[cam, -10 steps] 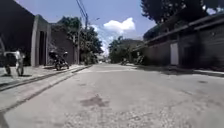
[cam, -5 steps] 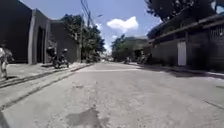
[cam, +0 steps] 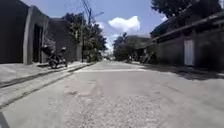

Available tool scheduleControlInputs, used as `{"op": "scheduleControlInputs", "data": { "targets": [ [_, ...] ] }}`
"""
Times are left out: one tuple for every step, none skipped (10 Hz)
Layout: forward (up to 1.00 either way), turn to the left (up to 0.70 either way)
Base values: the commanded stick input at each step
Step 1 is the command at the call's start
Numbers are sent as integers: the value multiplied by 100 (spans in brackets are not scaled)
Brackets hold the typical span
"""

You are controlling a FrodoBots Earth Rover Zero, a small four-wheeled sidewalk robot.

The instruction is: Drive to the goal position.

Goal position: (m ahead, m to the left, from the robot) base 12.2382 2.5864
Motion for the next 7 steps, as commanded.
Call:
{"op": "scheduleControlInputs", "data": {
  "targets": [
    [100,4],
    [100,4],
    [100,4],
    [100,4],
    [100,4],
    [100,4],
    [100,4]
  ]
}}
